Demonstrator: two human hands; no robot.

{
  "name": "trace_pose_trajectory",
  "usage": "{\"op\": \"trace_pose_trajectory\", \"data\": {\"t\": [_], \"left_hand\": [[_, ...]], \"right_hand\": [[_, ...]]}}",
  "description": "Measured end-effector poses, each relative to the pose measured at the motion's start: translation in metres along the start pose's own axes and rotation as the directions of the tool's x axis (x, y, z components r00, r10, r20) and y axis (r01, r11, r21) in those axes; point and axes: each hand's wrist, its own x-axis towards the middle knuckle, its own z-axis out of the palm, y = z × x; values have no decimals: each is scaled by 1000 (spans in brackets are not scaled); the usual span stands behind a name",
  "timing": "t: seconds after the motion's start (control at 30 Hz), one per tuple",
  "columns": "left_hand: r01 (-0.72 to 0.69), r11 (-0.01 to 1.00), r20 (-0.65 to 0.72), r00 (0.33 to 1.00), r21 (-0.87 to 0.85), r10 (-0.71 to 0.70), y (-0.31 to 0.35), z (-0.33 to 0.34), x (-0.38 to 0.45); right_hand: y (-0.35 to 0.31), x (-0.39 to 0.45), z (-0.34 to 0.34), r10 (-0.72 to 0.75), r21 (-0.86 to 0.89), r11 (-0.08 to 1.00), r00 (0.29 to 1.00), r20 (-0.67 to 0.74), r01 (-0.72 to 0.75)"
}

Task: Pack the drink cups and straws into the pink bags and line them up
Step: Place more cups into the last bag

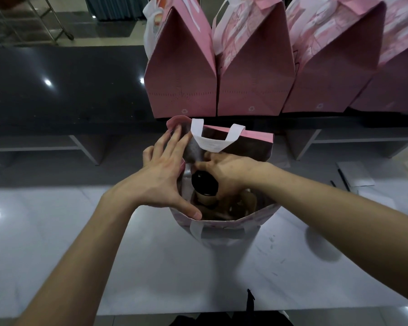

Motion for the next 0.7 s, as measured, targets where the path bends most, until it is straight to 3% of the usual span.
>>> {"op": "trace_pose_trajectory", "data": {"t": [0.27,0.37,0.57,0.63,0.7], "left_hand": [[-23,999,-47,999,24,24,2,1,-2],[-20,997,-147,989,75,31,10,-7,-7],[-94,971,-457,870,220,187,38,-34,-2],[-163,972,-489,843,167,226,61,-41,7],[-231,963,-457,847,142,271,88,-43,22]], "right_hand": [[-8,-1,3,-96,-38,994,985,145,102],[-12,-17,-13,-41,-71,996,984,175,54],[6,-104,-59,102,246,967,984,-147,-64],[16,-142,-58,177,398,917,931,-319,-37],[35,-177,-48,270,512,858,812,-517,40]]}}
